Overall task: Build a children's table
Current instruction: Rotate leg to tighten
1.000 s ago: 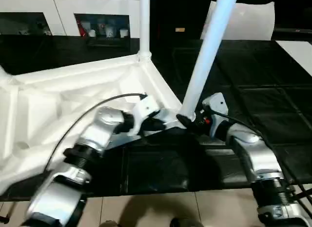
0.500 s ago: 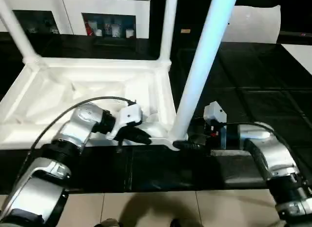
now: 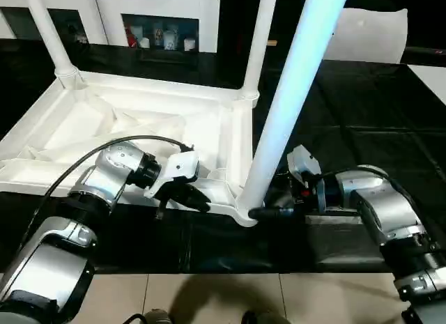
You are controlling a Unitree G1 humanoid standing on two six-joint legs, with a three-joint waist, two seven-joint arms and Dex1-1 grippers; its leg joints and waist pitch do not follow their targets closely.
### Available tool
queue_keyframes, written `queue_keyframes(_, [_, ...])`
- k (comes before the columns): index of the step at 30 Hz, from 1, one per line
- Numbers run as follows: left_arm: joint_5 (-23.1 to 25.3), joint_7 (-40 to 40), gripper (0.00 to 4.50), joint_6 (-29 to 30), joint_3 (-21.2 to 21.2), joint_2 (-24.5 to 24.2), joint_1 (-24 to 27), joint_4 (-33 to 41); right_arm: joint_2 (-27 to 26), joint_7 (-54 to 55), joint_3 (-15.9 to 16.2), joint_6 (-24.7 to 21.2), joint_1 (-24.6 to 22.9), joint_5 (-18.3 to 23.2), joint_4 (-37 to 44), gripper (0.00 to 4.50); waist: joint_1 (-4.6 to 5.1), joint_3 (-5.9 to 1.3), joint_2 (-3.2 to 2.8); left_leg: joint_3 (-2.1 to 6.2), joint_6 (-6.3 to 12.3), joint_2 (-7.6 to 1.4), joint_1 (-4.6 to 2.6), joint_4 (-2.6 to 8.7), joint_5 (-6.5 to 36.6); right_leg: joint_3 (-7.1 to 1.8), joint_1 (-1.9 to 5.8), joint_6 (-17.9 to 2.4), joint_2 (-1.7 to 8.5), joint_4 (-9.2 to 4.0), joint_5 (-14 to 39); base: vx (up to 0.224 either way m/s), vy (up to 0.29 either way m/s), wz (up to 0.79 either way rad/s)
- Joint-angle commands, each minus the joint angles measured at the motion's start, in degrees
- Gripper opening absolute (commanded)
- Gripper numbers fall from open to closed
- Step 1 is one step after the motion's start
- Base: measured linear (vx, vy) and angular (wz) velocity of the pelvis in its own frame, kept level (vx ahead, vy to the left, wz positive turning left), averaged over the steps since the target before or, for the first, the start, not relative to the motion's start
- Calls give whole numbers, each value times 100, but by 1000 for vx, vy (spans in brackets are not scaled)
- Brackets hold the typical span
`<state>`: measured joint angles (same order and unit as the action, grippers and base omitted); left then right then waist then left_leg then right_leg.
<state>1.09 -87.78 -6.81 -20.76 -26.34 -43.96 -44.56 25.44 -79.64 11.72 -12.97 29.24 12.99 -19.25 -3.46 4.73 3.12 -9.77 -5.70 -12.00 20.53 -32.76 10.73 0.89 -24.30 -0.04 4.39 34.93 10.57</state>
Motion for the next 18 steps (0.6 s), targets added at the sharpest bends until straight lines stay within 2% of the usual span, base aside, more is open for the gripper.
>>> queue_keyframes(1, [181,-257,0,-137,-242,41,-90,-55,31,-125,67,67,46,55,-47,302,20,-313,-15,-103,423,-66,-23,325,790,-131,340,-1560,196,-327,413,0,0,0])
queue_keyframes(2, [184,-254,0,-146,-240,47,-93,-66,35,-137,73,74,55,61,-62,298,18,-316,0,-104,426,-69,-23,325,773,-130,342,-1557,195,-326,402,0,0,0])
queue_keyframes(8, [190,-204,0,-133,-217,65,-62,-51,15,-163,80,46,72,83,-63,244,9,-306,-10,-104,364,-78,-29,340,912,-132,324,-1525,204,-350,651,0,0,0])
queue_keyframes(9, [181,-183,0,-109,-201,70,-55,-50,3,-156,83,26,61,89,-35,232,8,-318,9,-102,369,-77,-22,334,846,-134,337,-1519,205,-335,589,0,0,0])
queue_keyframes(10, [175,-171,0,-95,-190,74,-53,-57,-5,-153,85,15,53,92,-19,232,5,-315,1,-102,375,-79,-25,338,827,-132,332,-1522,203,-336,563,0,0,0])
queue_keyframes(11, [187,-112,0,-91,-176,76,-47,-61,-24,-129,88,-8,18,103,26,220,9,-325,27,-109,393,-76,-25,331,797,-131,336,-1522,200,-333,513,0,0,0])
queue_keyframes(14, [199,188,0,50,-88,118,-33,-56,-164,210,10,-85,-100,114,136,202,4,-312,15,-107,390,-77,-21,339,811,-131,327,-1496,204,-344,589,0,0,0])
queue_keyframes(16, [194,548,0,316,8,206,-31,-17,-351,752,-78,-173,-159,20,138,198,14,-317,23,-99,313,-69,-20,347,887,-137,324,-1434,217,-365,802,0,0,0])
queue_keyframes(18, [170,839,0,521,90,309,-19,39,-514,1169,-131,-247,-219,-42,158,193,49,-284,27,-72,173,-63,-17,389,1195,-141,309,-1216,235,-446,1583,0,0,0])
